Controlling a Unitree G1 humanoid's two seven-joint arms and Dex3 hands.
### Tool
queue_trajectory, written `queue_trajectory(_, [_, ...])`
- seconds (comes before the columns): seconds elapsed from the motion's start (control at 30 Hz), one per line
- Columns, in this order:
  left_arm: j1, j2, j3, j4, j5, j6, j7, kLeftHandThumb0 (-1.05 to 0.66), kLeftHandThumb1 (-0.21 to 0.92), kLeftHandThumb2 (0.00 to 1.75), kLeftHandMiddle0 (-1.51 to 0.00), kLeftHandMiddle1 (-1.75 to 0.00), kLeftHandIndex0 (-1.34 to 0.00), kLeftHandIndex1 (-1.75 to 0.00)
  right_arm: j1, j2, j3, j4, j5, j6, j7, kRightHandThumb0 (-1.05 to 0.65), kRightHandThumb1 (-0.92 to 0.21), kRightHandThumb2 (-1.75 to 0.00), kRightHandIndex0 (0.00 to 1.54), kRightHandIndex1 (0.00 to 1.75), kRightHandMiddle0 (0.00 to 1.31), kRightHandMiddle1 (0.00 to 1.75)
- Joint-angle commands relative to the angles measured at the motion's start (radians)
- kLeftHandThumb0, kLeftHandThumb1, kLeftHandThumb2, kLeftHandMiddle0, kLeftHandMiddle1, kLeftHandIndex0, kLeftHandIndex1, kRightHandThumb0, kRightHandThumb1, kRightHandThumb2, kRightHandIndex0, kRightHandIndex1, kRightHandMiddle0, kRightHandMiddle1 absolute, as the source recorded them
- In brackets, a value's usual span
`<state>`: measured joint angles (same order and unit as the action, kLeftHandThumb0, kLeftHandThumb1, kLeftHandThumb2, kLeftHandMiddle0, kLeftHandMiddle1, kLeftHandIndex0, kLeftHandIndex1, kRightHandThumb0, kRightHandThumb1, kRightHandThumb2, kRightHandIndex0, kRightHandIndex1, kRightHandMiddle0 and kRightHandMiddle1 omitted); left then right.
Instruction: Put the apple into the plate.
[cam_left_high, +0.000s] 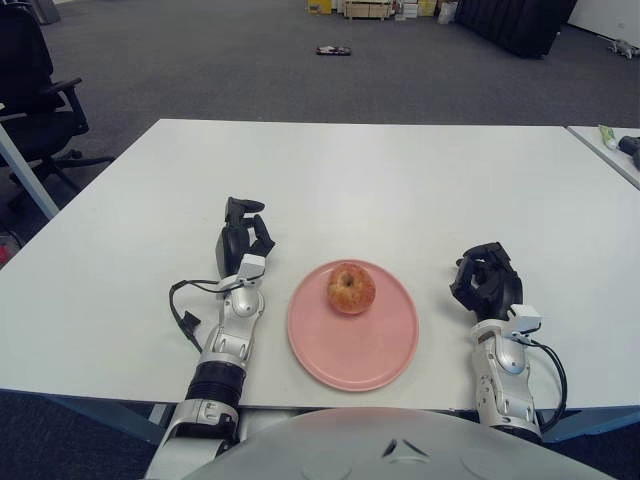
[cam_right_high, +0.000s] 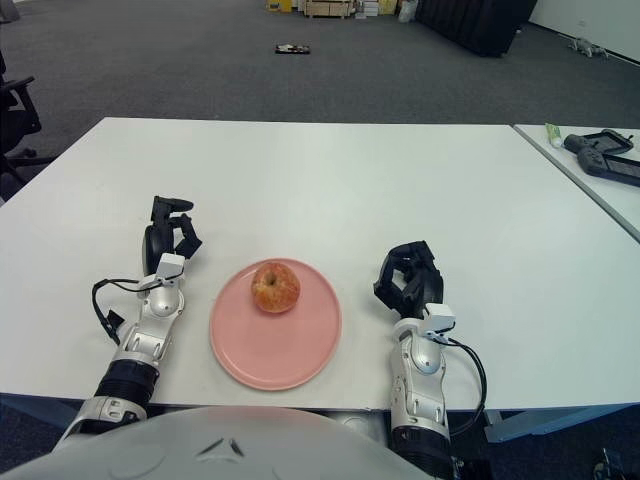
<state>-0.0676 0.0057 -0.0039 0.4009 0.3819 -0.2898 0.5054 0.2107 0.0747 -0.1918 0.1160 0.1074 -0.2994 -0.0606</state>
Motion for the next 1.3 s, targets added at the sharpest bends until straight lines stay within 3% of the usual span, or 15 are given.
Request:
queue_trajectory(0.0, [-0.02, 0.0, -0.004, 0.007, -0.024, -0.003, -0.019, -0.35, 0.92, 0.56, -0.6, -1.21, -0.2, -1.75, -0.024, -0.003, 0.002, -0.003, -0.008, -0.001, -0.011, -0.43, -0.46, -1.15, 1.14, 1.75, 0.5, 1.75])
queue_trajectory(0.43, [0.017, -0.015, -0.027, -0.009, -0.112, -0.041, -0.122, -0.34, 0.92, 0.53, -0.62, -1.23, -0.2, -1.75, -0.051, 0.003, 0.02, -0.04, -0.023, 0.047, -0.05, -0.44, -0.44, -1.17, 1.14, 1.75, 0.51, 1.75])
queue_trajectory(0.8, [0.043, -0.04, -0.032, -0.058, -0.121, -0.011, -0.131, -0.35, 0.9, 0.55, -0.66, -1.22, -0.21, -1.75, -0.06, 0.004, 0.044, -0.083, -0.034, 0.123, -0.067, -0.45, -0.42, -1.2, 1.17, 1.75, 0.53, 1.75])
queue_trajectory(1.27, [0.064, -0.045, -0.023, -0.117, -0.14, 0.024, -0.146, -0.35, 0.92, 0.53, -0.67, -1.21, -0.2, -1.75, -0.056, -0.011, 0.06, -0.107, -0.04, 0.126, -0.055, -0.44, -0.42, -1.19, 1.15, 1.75, 0.53, 1.75])
